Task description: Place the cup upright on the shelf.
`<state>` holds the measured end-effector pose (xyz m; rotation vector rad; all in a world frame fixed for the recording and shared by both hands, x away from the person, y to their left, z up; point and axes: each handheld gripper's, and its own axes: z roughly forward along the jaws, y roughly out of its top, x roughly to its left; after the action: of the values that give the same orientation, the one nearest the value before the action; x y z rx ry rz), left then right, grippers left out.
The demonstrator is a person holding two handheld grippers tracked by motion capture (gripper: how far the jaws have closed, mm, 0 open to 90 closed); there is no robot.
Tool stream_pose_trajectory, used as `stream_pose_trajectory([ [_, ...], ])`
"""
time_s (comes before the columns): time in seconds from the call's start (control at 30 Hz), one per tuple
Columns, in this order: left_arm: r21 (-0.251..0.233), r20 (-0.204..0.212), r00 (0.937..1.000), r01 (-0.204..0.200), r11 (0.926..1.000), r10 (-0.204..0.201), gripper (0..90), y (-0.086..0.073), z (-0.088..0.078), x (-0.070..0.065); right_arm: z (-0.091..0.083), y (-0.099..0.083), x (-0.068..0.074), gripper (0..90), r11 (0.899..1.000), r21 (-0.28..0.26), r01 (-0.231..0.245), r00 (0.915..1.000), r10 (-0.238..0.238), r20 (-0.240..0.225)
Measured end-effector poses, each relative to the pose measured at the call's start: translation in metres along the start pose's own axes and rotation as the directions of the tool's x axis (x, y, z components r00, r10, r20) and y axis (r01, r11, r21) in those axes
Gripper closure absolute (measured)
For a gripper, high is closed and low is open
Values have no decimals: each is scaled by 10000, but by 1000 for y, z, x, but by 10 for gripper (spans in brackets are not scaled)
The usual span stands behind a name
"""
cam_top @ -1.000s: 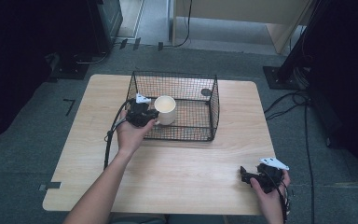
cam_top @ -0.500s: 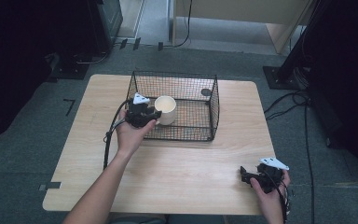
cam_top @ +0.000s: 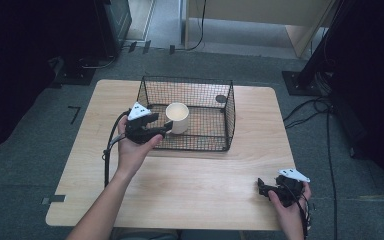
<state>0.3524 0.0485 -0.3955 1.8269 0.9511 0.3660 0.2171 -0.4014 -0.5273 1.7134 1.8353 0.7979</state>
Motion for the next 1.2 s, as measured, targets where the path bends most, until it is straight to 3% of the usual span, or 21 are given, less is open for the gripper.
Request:
stream_pose_trajectory([
  [0.2, -8, 28, 9997, -246, 9997, 246, 112, -10, -22, -4, 0, 0, 0, 0, 10000, -1, 8, 10000, -8, 6],
  [0.3, -199, 163, 9998, -144, 9997, 147, 107, -16, -34, -2, 0, 0, 0, 0, 10000, 1, 10, 10000, -10, 12],
  [0.4, -343, -68, 10000, -4, 9994, 1, 92, -23, -46, 0, 0, 0, 0, 0, 10000, 8, 14, 10000, -14, 14],
  [0.53, -239, -387, 9992, 58, 9997, -67, 91, -31, -55, 3, 0, 0, 0, 0, 10000, 8, 23, 10000, -23, 17],
  [0.73, -161, -726, 9974, 22, 9999, -33, 87, -58, -74, 13, 0, 0, 0, 0, 10000, 10, 26, 10000, -26, 17],
  [0.97, 6, -888, 9960, 68, 10000, -67, 3, -78, -89, 22, 0, 0, 0, 0, 10000, 10, 28, 10000, -28, 21],
  [1.2, 173, -1723, 9844, 380, 9991, -345, 0, -105, -104, 36, 0, 0, 0, 0, 10000, 11, 27, 10000, -27, 21],
])
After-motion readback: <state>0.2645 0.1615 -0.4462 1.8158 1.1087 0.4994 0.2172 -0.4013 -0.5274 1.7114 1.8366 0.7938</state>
